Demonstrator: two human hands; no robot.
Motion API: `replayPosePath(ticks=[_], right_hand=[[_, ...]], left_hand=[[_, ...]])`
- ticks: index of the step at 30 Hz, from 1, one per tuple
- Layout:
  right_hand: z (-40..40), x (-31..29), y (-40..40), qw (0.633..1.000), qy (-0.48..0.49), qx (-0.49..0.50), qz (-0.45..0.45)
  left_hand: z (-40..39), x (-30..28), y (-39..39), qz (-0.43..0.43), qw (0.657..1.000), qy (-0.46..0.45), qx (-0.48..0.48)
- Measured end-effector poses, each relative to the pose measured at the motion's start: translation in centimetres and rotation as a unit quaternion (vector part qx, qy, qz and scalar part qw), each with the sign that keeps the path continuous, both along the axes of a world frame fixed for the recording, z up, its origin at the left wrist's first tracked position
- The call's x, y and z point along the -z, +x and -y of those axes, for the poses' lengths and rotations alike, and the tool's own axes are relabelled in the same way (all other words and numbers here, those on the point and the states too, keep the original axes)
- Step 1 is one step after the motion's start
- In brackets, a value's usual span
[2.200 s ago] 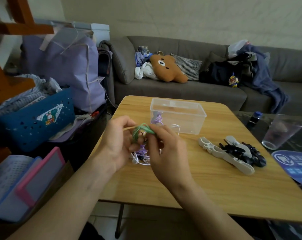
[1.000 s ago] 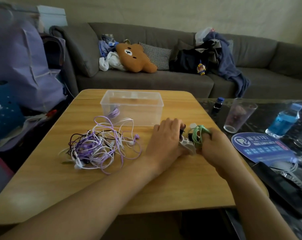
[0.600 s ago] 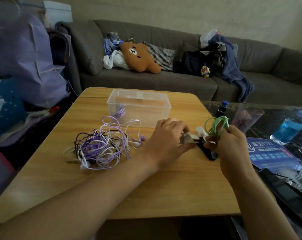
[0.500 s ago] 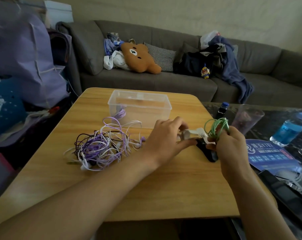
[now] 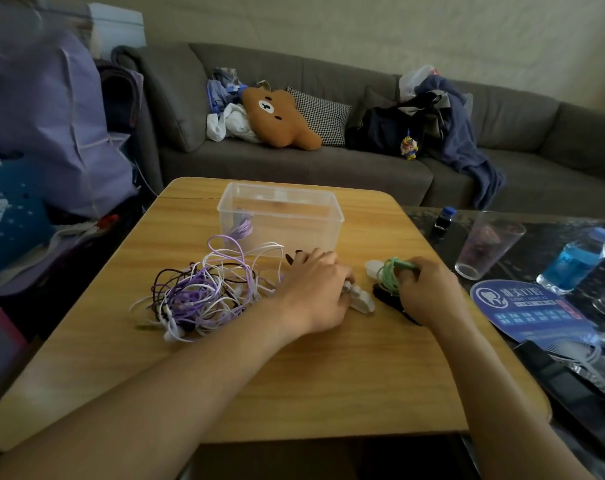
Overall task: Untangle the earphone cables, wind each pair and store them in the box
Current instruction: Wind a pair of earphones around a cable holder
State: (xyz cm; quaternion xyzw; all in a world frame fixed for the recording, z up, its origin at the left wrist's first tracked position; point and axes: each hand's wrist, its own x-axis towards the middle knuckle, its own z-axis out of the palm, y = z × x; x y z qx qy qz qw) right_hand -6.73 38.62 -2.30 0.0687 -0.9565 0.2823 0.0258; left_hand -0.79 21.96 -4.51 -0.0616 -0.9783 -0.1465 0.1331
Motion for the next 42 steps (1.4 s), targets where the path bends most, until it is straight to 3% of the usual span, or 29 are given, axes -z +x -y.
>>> replayPosePath(ticks=[4,6,9,13,17,20,22,24,27,31,34,37,42], right_hand=[[0.0,0.3,0.8,0.996,-0.044,-0.081,0.003],[-0.2,0.5,1.1,0.993,-0.077,-0.095,-0.005],[-0.4,0.7,1.4,0.984,-0.148,-0.100,-0.008],[-0.7,0.7,1.0,0.961,-0.263,-0.063,-0.054],[-1.2,-0.5,1.1,0.896,-0.434,-0.009,-0.090],[-1.5,-2.1,2.0,0.833,-0.551,-0.030,-0.046],[-0.9,-2.5,3.3,0.824,-0.561,-0.078,0.015],[-0.1,-2.5,4.4,0.843,-0.519,-0.130,0.049],[0.9,-2.7,5.3,0.839,-0.509,-0.175,0.076],[2.3,-3.1,6.5,0.787,-0.567,-0.191,0.150],[4.0,-3.3,7.7,0.769,-0.571,-0.200,0.204],[5.6,-3.4,8.5,0.755,-0.576,-0.182,0.255],[6.9,-3.0,8.4,0.723,-0.609,-0.131,0.297]], left_hand=[[-0.8,-0.9,-0.2,-0.008,0.999,0.034,-0.007],[-1.4,-1.3,-0.4,0.033,0.999,0.017,0.013],[-2.1,-1.7,-0.6,0.101,0.994,-0.023,0.046],[-1.9,-1.8,-1.4,0.071,0.997,-0.008,0.028],[-1.1,-2.0,-1.5,-0.026,0.991,0.123,0.044],[-0.2,-3.1,-0.1,-0.091,0.974,0.202,0.047],[0.5,-3.8,1.2,-0.116,0.962,0.241,0.050],[1.3,-4.3,2.6,-0.124,0.948,0.289,0.053],[2.4,-4.5,4.8,-0.077,0.911,0.404,0.037],[3.4,-3.9,6.8,0.015,0.765,0.644,-0.017],[4.1,-3.7,7.8,0.068,0.696,0.714,-0.027],[4.8,-3.8,8.7,0.111,0.667,0.736,-0.028],[6.3,-3.5,9.2,0.153,0.663,0.732,-0.040]])
